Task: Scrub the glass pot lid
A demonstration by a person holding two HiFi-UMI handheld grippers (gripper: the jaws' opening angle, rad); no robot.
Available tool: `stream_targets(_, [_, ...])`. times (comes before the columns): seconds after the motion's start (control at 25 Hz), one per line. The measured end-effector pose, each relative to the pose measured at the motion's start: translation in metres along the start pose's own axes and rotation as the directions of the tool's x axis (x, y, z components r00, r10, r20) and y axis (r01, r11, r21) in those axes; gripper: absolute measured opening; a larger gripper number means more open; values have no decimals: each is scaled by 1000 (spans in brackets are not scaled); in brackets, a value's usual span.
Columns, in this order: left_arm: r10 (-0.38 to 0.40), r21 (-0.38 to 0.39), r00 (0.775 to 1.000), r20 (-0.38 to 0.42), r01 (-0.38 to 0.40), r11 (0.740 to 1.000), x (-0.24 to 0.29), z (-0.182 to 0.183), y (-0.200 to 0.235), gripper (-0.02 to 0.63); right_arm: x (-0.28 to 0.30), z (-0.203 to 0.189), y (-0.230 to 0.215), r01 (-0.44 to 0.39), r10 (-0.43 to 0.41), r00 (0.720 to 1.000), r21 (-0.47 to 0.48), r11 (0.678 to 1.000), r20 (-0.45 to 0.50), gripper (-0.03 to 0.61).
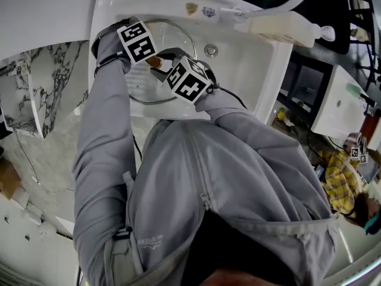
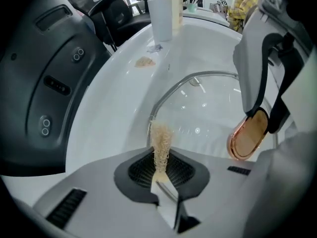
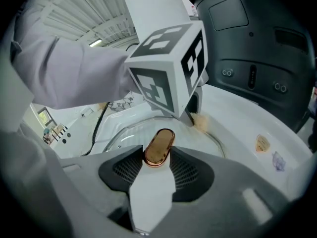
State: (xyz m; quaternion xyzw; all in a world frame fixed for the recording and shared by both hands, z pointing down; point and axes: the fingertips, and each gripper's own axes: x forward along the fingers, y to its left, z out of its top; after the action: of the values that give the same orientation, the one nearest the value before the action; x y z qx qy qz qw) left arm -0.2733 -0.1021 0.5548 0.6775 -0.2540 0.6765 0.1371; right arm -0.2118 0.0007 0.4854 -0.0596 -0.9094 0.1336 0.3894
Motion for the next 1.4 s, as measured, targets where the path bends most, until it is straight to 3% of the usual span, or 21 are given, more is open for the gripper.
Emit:
stream_targets(0.2, [-35, 37, 999, -15, 36, 999, 4, -2, -12, 35, 0, 0, 0, -6, 6, 1000, -10, 1000, -1, 170])
stream_targets(0.52, [-216, 69, 976, 11, 215, 974, -22, 3, -45, 35, -1, -1, 1, 8, -9, 1000, -19, 1000, -3, 170])
stream_targets(0.76, [-262, 97, 965, -21, 263, 960, -47, -5, -60, 34, -5, -6, 4, 26, -26, 1000, -45, 999, -6, 170])
stream_targets(1.12, [-133, 36, 991, 13, 132, 991, -88, 8, -78, 34, -13, -14, 15, 32, -32, 999, -77, 996, -1, 170])
stream_targets(1.4, [-71, -11, 997, 12, 71, 997, -96, 19, -123, 34, -27, -29, 27, 34, -35, 999, -81, 996, -8, 170])
